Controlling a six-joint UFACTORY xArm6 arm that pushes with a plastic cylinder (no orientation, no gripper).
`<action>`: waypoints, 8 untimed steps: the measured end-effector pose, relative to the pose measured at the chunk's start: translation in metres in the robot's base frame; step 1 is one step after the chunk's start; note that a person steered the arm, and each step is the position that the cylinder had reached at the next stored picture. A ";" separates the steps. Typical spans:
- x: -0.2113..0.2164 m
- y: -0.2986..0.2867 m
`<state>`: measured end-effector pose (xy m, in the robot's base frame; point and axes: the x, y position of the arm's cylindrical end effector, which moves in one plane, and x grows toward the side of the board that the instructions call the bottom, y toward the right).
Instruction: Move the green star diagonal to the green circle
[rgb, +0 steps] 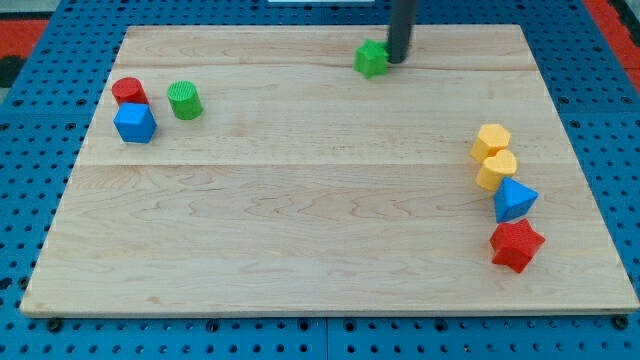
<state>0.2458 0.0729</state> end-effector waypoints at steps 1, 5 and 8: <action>0.013 -0.009; 0.061 -0.030; -0.012 -0.074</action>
<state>0.2335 -0.0006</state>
